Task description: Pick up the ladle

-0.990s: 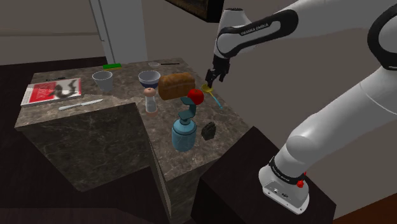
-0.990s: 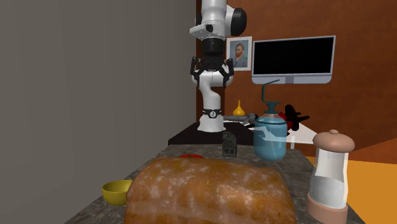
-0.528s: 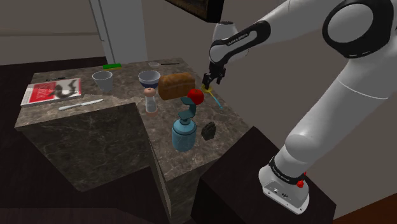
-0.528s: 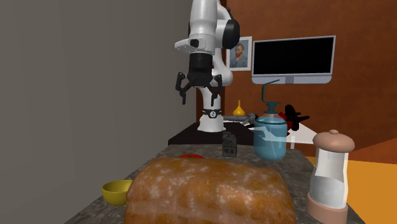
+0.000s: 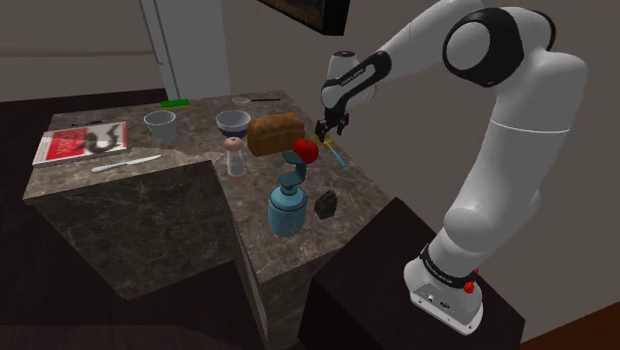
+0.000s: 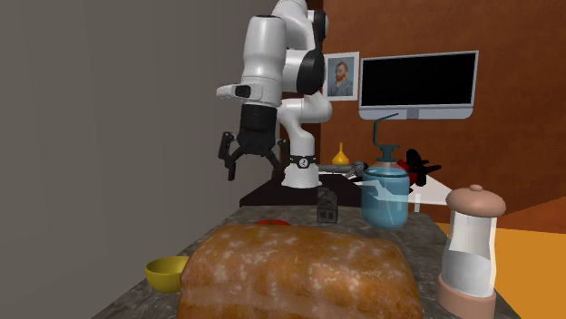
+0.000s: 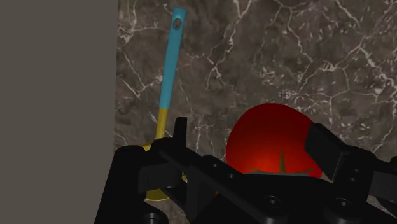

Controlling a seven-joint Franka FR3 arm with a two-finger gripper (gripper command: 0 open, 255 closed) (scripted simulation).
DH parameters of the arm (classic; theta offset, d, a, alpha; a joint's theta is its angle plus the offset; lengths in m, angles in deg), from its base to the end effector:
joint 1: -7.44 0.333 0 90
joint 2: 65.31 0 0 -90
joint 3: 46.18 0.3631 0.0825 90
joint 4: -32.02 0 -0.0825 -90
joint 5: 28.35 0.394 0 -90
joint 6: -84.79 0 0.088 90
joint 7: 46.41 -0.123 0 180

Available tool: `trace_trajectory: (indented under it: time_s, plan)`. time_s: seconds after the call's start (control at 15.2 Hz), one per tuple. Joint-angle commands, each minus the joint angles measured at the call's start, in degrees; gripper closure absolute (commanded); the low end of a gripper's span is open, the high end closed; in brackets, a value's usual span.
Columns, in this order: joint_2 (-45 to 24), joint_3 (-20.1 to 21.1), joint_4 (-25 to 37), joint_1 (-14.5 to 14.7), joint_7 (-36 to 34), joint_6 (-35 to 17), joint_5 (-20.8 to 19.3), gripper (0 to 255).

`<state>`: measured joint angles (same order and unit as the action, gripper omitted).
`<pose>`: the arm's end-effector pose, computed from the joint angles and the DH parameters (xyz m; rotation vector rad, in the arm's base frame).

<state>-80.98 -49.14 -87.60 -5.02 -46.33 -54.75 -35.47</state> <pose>0.5882 -0.1628 0.3225 3.0218 -0.2631 0.0911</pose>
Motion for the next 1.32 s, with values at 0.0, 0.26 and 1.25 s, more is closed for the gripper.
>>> trace_trajectory:
  time_s: [0.0, 0.26, 1.25]
  plan:
    - [-4.15, -0.66, 2.87, -0.32, -0.86, -1.36, -0.44, 0]
    - [-12.11, -1.99, 9.86, -1.34, -1.69, -2.48, -0.64, 0]
    - [-29.13, -3.63, 23.89, -3.50, -3.13, -5.70, -0.16, 0]
